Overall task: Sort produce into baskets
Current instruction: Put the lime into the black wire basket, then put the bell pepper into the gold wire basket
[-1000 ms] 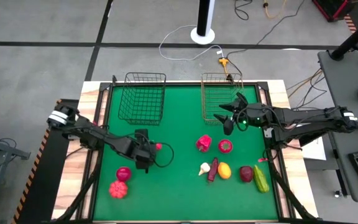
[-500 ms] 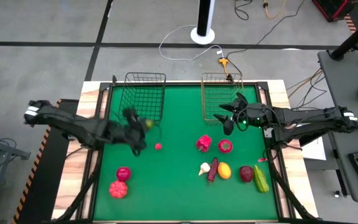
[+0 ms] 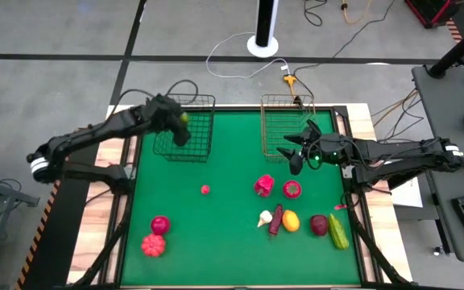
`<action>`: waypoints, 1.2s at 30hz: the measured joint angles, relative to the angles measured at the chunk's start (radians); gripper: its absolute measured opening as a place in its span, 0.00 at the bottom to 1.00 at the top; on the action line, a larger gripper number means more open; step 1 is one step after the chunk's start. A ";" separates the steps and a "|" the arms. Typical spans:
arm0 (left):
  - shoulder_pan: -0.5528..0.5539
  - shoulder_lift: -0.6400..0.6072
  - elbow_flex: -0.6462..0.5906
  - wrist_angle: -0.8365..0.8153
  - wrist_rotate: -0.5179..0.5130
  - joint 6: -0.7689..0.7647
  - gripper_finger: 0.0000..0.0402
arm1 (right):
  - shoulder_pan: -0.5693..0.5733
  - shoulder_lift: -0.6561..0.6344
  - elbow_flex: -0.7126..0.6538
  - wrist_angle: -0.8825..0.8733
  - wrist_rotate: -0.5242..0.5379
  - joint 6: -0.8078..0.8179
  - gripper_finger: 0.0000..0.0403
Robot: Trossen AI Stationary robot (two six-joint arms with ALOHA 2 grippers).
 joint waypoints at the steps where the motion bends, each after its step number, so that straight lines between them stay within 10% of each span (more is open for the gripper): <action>1: 0.019 0.019 0.000 -0.001 0.001 0.000 0.43 | 0.000 0.000 0.000 0.000 0.000 0.000 0.64; 21: 0.053 0.343 0.115 -0.169 0.008 -0.004 0.46 | 0.000 0.000 0.000 0.003 0.000 0.000 0.66; 36: 0.046 0.366 0.162 -0.189 0.008 -0.030 0.64 | 0.000 0.000 0.000 0.003 0.000 0.001 0.67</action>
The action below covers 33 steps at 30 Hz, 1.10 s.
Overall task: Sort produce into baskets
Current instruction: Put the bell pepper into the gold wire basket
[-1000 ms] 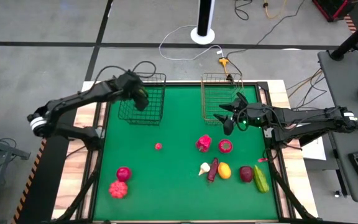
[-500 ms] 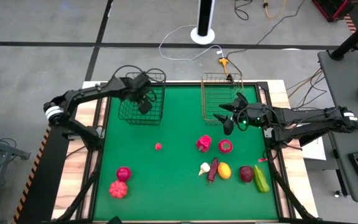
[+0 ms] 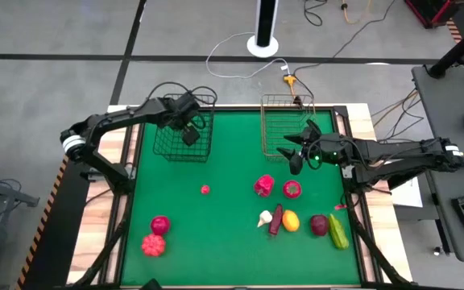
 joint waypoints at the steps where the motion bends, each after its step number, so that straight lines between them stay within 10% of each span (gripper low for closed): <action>1: -0.007 -0.003 0.000 0.000 -0.001 -0.009 0.64 | 0.000 0.000 0.000 0.000 0.000 0.000 0.67; 33: -0.942 -0.271 -0.066 0.119 -0.288 -0.133 0.64 | 0.137 0.101 0.147 -0.080 -0.058 0.093 0.61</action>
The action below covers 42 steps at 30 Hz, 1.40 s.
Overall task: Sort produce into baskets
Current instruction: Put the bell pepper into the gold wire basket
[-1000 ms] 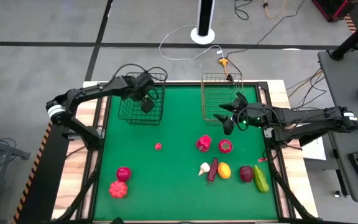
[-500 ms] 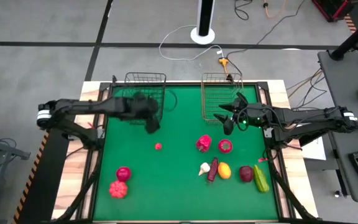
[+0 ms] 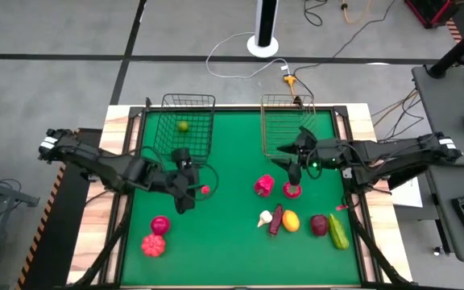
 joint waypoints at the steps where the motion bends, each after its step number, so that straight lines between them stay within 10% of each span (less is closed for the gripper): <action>1: -0.007 -0.002 -0.007 0.000 -0.014 -0.002 0.64 | 0.015 0.021 0.031 -0.037 0.004 0.022 0.60; 15: -0.017 -0.026 -0.074 -0.001 -0.097 -0.024 0.64 | 0.205 0.508 0.574 -0.896 -0.113 0.476 0.60; 42: -0.016 -0.025 -0.074 0.004 -0.099 0.009 0.64 | 0.070 0.818 0.631 -0.876 -0.146 0.384 0.83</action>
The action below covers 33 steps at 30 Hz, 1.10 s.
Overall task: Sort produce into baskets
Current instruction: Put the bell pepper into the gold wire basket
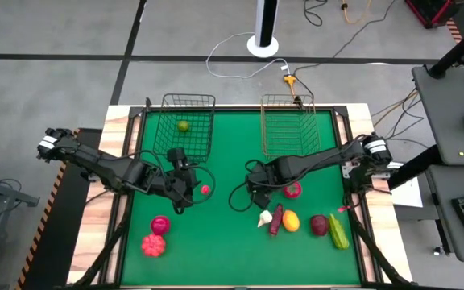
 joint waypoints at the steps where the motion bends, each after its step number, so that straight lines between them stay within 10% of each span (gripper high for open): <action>1: 0.000 0.000 0.000 0.000 0.000 0.000 0.64 | 0.000 0.001 -0.001 0.003 0.003 -0.001 0.83; 22: 0.000 0.000 0.000 0.009 0.000 0.000 0.64 | 0.001 0.138 -0.006 0.074 0.075 -0.044 0.82; 33: 0.000 0.000 0.000 0.018 0.000 0.000 0.64 | 0.001 0.143 -0.007 0.093 0.070 -0.053 0.59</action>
